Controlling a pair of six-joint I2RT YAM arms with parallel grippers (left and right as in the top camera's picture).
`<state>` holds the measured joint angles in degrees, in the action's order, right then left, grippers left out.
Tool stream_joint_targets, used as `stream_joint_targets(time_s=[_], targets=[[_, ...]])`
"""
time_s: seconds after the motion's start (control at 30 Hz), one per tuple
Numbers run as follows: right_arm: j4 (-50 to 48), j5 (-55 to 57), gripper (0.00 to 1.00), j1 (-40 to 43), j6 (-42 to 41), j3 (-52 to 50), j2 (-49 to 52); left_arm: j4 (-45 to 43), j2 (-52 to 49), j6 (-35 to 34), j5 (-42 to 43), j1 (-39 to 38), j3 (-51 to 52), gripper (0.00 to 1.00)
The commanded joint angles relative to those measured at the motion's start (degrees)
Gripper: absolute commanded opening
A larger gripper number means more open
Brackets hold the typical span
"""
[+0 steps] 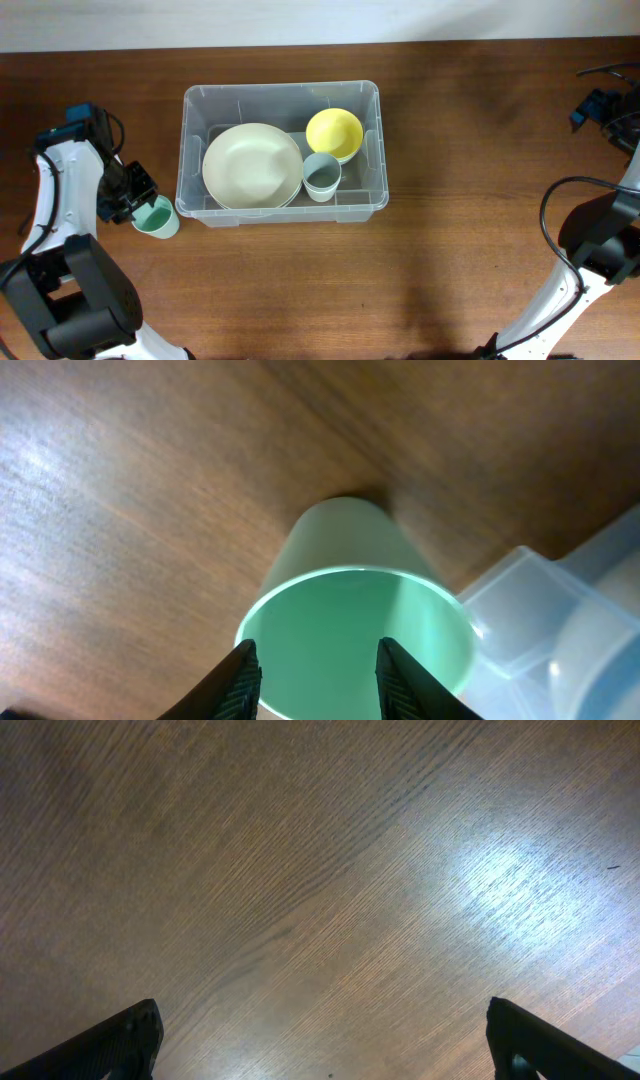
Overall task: Pack container
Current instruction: 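Withdraw the left gripper and move it down to the mint-green cup, then close the left gripper on the mint-green cup's rim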
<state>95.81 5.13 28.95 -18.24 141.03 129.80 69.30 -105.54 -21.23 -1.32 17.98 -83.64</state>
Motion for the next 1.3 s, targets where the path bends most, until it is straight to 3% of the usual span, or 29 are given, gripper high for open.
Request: stream_joint_targets(time_s=[0.0,0.33,0.47,0.87,1.27], targets=[[-0.04,0.52,0.99,-0.04,-0.44,-0.15,-1.18,0.13,0.17,-1.07,-2.12,0.35,1.55,0.39],[-0.04,0.52,0.99,-0.04,-0.44,-0.15,-1.18,-1.2,0.17,-1.25,-3.17,0.33,2.97,0.39],[-0.04,0.52,0.99,-0.04,-0.44,-0.15,-1.18,-1.4,0.17,-1.25,-2.99,0.35,2.97,0.32],[-0.04,0.52,0.99,-0.04,-0.44,-0.15,-1.18,-2.23,0.2,0.13,-0.76,0.28,0.87,0.34],[-0.04,0.52,0.99,-0.04,-0.44,-0.15,-1.18,5.84,0.26,1.55,-3.87,0.28,-5.75,0.33]])
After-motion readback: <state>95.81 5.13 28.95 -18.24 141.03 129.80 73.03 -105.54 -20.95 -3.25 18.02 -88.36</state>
